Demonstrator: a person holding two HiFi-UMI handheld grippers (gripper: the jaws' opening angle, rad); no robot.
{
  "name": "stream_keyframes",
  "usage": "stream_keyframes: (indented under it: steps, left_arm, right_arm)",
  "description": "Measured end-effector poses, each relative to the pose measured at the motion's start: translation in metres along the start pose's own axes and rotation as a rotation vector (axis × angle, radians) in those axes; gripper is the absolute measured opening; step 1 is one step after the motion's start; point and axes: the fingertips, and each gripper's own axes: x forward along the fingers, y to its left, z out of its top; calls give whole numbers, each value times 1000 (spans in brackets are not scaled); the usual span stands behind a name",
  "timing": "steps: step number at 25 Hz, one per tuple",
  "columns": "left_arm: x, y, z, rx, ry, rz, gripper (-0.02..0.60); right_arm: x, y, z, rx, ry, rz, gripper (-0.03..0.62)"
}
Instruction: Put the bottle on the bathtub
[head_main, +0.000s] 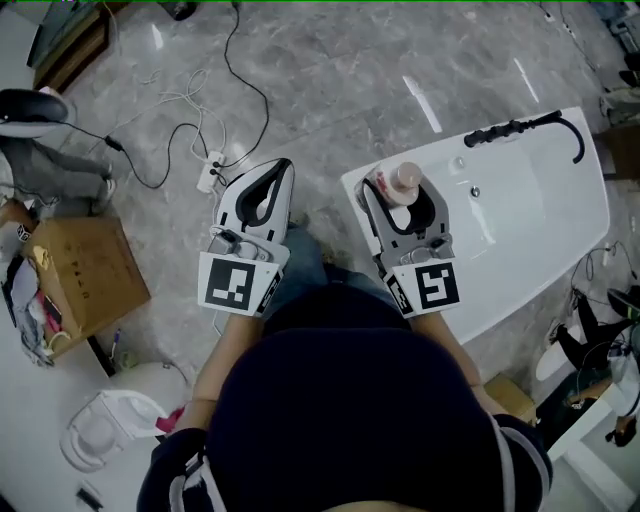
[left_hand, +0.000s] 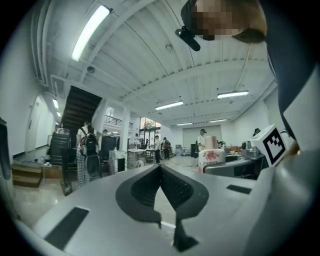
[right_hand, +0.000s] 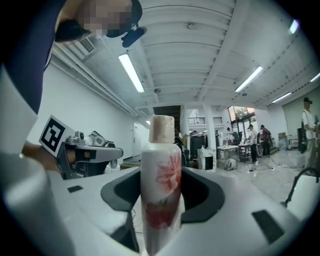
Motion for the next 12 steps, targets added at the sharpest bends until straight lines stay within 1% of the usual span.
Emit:
stream_keyframes:
  steps: [3, 7, 12]
  left_arm:
    - [44, -4, -2, 1, 35, -125, 25]
    - [94, -5, 6, 15, 28, -306, 25]
    - [147, 1, -5, 27, 68, -530, 25]
  right_arm:
    - [5, -29, -7, 16, 23, -117, 236]
    - [16, -61, -16, 31, 47, -268, 236]
    - [32, -86, -35, 53, 91, -460, 236]
